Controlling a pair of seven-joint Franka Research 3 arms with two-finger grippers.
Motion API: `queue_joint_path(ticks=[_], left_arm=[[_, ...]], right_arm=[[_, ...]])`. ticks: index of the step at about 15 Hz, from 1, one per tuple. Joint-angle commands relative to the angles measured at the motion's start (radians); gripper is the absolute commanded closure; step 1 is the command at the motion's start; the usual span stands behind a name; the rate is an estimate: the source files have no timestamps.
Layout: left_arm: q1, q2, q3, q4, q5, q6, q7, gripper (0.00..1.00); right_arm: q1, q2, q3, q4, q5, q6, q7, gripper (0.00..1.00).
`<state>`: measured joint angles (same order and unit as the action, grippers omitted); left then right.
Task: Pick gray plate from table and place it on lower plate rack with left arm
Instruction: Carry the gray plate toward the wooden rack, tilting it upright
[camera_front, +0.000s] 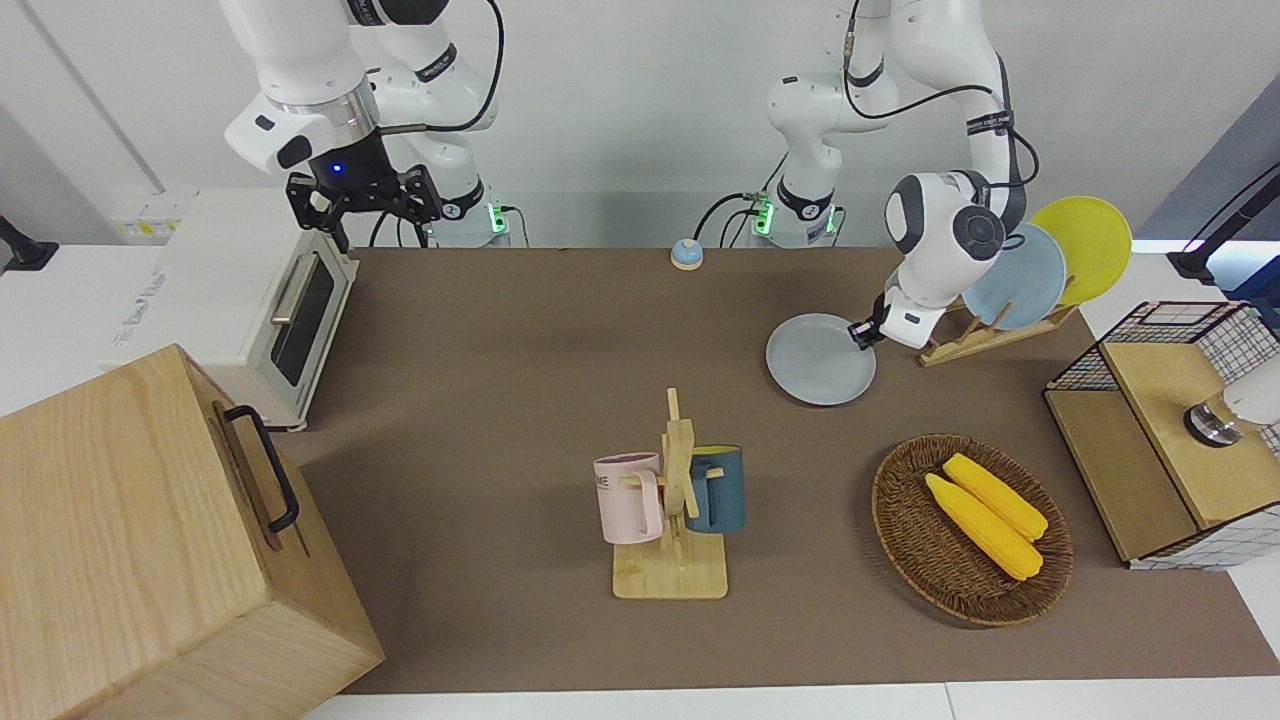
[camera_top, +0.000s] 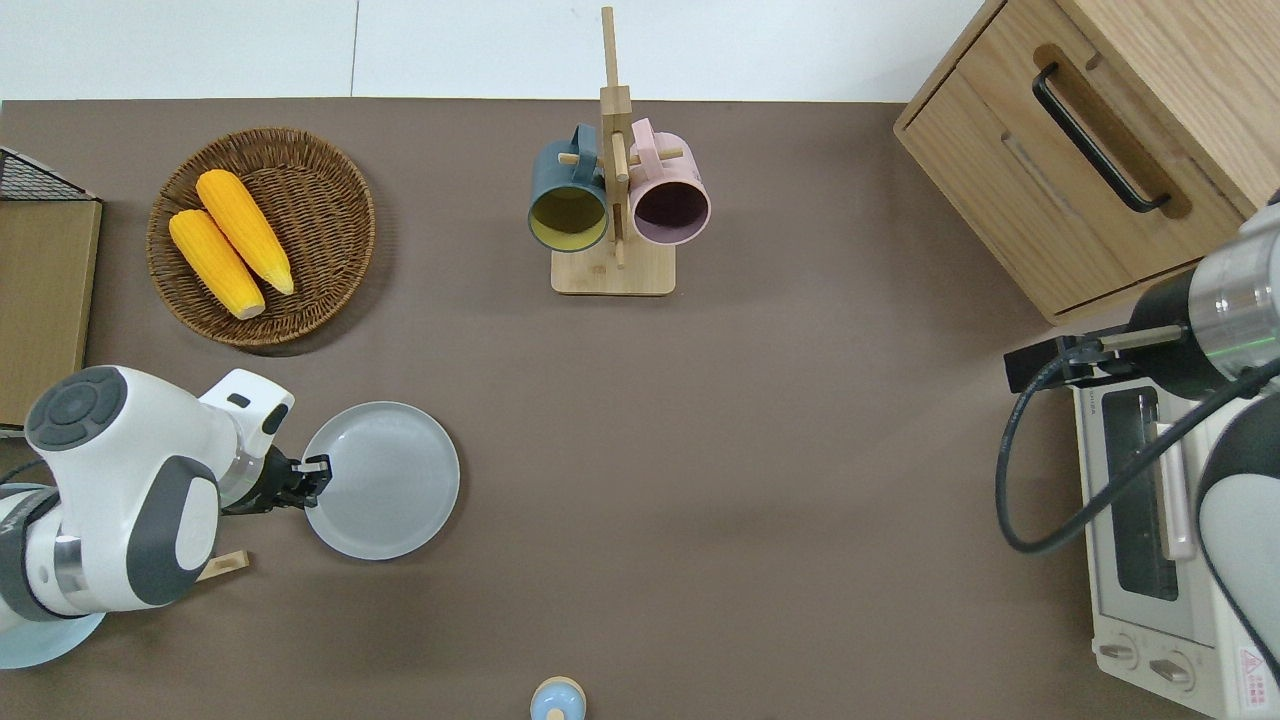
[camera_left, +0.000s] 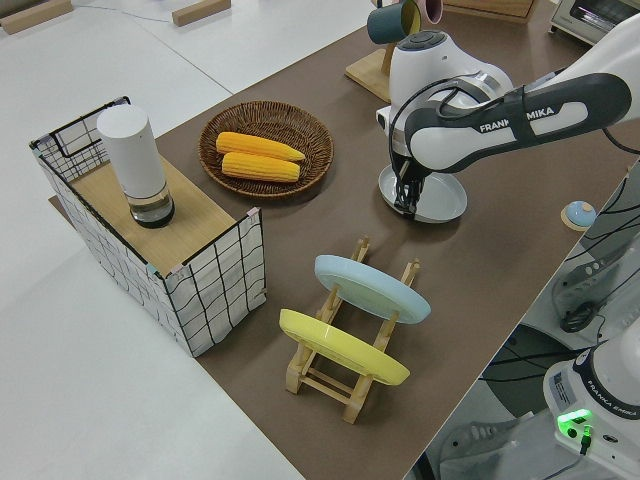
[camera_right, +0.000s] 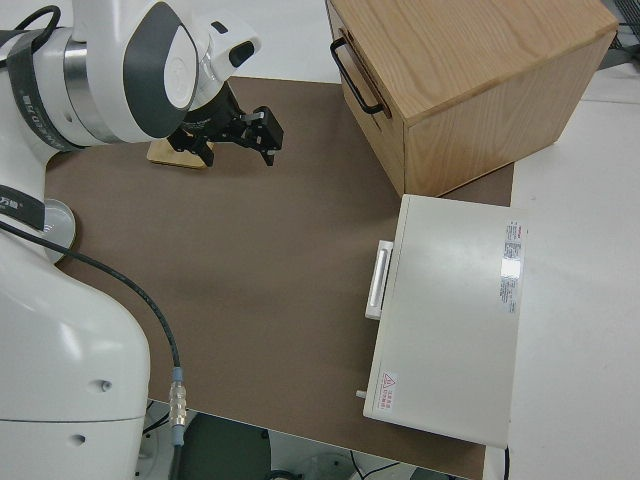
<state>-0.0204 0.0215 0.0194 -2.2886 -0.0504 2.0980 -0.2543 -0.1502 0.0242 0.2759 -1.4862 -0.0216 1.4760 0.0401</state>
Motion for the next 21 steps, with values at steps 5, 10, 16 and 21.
queue_joint_path(ticks=[5,10,16,21], left_arm=[[-0.006,0.002,0.031,0.179,0.131,-0.194,-0.011,1.0],[-0.009,-0.003,0.031,0.329,0.271,-0.438,-0.013,1.0],[-0.018,-0.006,0.001,0.362,0.497,-0.588,-0.003,1.0],[-0.029,-0.003,-0.024,0.357,0.674,-0.688,-0.002,1.0]], right_arm=[[-0.019,-0.001,0.017,0.009,-0.001,-0.014,0.012,0.017],[-0.019,-0.003,0.017,0.009,-0.001,-0.014,0.012,0.017],[-0.02,-0.003,0.017,0.009,-0.001,-0.014,0.012,0.017],[-0.02,-0.001,0.017,0.009,-0.001,-0.014,0.012,0.017]])
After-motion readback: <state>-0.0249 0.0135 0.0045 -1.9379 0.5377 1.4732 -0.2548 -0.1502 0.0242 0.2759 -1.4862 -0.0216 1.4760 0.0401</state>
